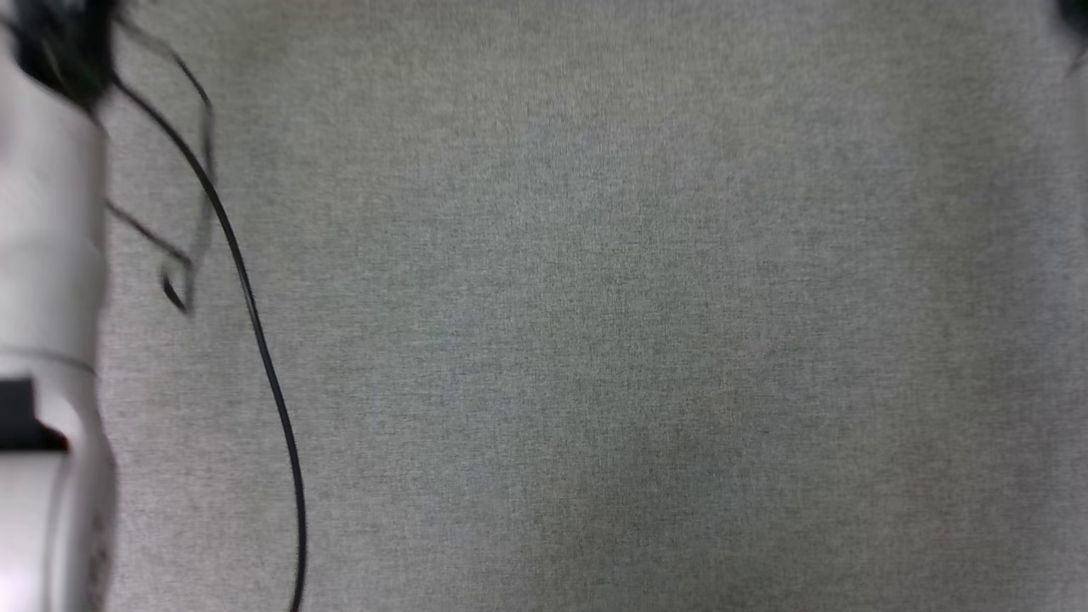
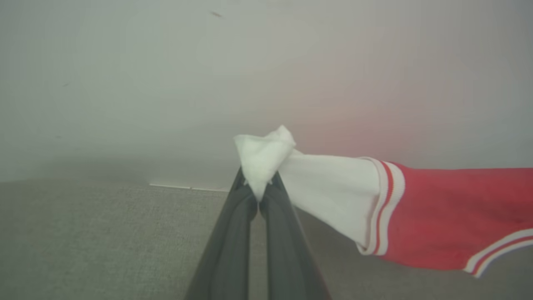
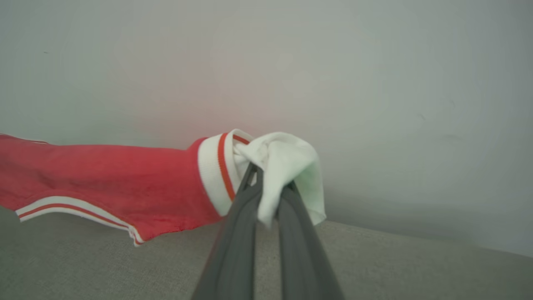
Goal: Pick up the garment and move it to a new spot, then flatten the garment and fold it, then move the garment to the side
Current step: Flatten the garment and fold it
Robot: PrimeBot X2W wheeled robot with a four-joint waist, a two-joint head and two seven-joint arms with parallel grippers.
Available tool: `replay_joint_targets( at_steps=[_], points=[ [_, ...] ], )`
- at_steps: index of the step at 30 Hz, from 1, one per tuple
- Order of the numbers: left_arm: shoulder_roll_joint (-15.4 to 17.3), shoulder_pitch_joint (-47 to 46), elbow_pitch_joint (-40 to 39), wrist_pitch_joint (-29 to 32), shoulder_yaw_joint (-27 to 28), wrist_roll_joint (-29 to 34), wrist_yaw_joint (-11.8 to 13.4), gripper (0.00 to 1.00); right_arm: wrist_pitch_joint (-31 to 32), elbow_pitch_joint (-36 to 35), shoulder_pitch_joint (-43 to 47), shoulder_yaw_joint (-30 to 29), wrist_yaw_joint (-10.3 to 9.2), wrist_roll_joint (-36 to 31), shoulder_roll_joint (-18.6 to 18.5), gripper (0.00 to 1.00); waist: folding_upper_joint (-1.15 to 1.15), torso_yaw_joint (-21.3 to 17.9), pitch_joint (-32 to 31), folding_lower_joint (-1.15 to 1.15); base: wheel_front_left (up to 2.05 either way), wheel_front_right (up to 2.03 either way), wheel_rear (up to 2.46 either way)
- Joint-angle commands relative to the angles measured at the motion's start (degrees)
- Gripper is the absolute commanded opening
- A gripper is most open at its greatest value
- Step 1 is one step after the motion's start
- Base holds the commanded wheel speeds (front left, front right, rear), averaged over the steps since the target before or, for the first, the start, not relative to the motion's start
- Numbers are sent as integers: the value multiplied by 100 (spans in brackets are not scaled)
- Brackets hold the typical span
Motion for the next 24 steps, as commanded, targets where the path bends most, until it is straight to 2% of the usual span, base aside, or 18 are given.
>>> replay_joint_targets(
  at_steps=[1,9,14,18,23,24],
  points=[
    [-40,230,73,-53,37,-102,-38,0,-101,27,280,43,-10,106,-16,0,0,15,-136,-1,0,0,0],
    [-98,1811,133,-544,54,-747,-87,0,-595,-180,2213,267,-10,844,-259,0,0,58,-778,-1,0,0,0],
    [126,2865,-240,-876,59,-1075,-79,0,-693,-609,3366,377,-12,1145,-418,0,0,-4,-1235,-1,0,0,0],
    [265,3624,-507,-1018,142,-1188,-76,0,-678,-1065,4241,304,-13,1235,-547,0,0,-1,-1607,-1,0,0,0],
    [319,4618,-985,-1076,172,-1167,120,0,-533,-1708,5340,36,-18,1086,-607,0,0,-17,-2042,-1,0,0,0],
    [319,4618,-985,-1076,172,-1167,120,0,-533,-1708,5340,36,-18,1086,-607,0,0,-17,-2042,-1,0,0,0]
  ],
)
